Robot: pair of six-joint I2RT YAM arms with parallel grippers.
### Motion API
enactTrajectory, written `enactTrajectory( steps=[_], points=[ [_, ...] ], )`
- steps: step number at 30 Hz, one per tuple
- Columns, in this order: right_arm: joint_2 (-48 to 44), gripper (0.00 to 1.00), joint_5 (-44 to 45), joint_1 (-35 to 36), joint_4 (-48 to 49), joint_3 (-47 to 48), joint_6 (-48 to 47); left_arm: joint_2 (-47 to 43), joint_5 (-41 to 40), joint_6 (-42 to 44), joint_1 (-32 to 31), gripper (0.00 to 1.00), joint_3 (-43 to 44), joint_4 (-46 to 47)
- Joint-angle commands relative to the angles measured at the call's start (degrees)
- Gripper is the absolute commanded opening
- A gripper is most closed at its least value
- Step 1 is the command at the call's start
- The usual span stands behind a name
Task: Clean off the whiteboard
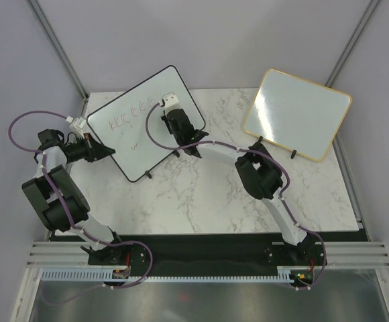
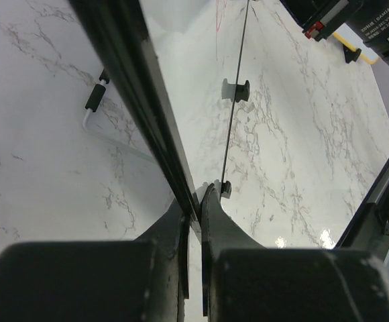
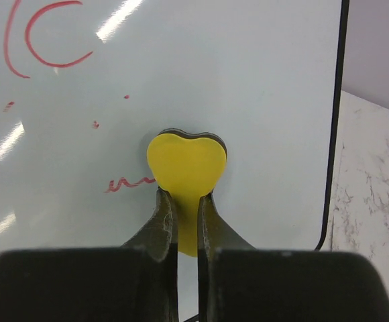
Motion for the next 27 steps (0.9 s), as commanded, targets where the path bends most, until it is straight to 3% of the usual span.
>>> enactTrajectory(
  steps=[1,10,15,21,27],
  points=[
    [1.58,0.0,-4.37,4.37,-1.57,0.53,-0.36,-2.15,-10.15,11.2,-0.24,0.02,1.36,6.37],
    [1.58,0.0,-15.53,14.57,1.15,0.1,-5.03,-2.24,-10.15,11.2,-0.24,0.02,1.44,6.29],
    [2.02,0.0,-17.12,15.37,0.45,0.18,-3.89,-2.24,-10.06,11.2,-0.24,0.02,1.62,6.29],
    [1.76,0.0,-8.52,14.24,-1.3,-1.4,-4.34,-2.5,-10.06,11.29,-0.15,0.02,1.53,6.37],
    [0.01,0.0,-3.25,7.56,-4.03,-3.59,-0.63,-2.33,-10.23,11.38,-0.15,0.02,1.62,6.37]
  ],
)
